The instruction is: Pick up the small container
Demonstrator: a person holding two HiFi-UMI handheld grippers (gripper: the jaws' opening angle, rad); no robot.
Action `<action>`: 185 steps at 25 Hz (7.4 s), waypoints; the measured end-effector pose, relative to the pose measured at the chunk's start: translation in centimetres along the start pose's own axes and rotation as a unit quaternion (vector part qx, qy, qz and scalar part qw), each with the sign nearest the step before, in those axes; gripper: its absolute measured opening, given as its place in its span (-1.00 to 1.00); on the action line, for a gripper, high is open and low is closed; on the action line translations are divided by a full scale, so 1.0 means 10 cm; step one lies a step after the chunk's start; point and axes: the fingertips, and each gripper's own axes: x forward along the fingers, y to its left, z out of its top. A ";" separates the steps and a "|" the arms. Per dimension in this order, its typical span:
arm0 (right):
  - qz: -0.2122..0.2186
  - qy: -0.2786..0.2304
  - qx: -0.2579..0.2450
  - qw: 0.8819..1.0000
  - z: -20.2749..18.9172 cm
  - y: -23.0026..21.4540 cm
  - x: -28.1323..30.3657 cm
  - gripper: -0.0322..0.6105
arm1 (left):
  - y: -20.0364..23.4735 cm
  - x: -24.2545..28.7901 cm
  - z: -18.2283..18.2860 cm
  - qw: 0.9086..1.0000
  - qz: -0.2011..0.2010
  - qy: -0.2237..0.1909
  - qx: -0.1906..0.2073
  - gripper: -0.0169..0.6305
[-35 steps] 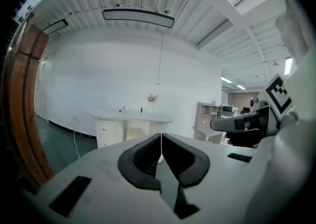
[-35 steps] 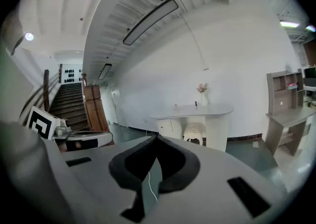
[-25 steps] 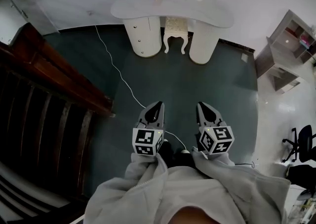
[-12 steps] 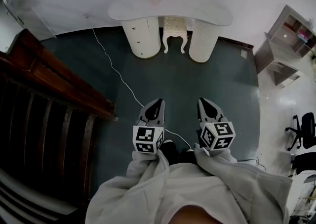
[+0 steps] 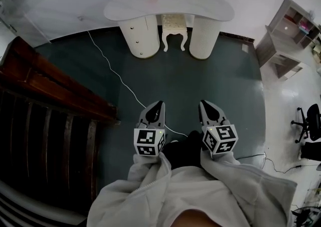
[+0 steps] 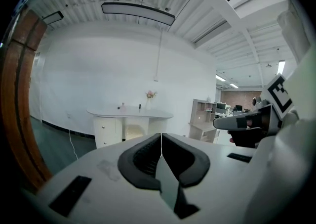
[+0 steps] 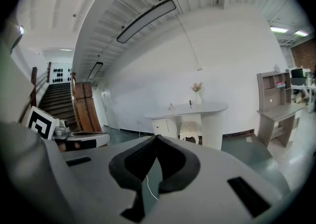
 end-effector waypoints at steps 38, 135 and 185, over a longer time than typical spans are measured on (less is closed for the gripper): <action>0.051 0.021 -0.002 0.998 0.85 -1.05 2.16 -0.75 | 1.11 1.92 0.67 0.997 0.073 -0.013 -0.004 -0.89; 0.008 0.044 0.034 0.998 2.01 -1.77 5.84 -0.75 | 3.63 4.99 1.62 0.999 0.039 0.007 -0.020 -0.90; 0.055 0.073 0.023 0.996 2.84 -3.04 8.05 -0.75 | 4.55 7.33 2.08 0.995 0.087 0.028 -0.044 -0.89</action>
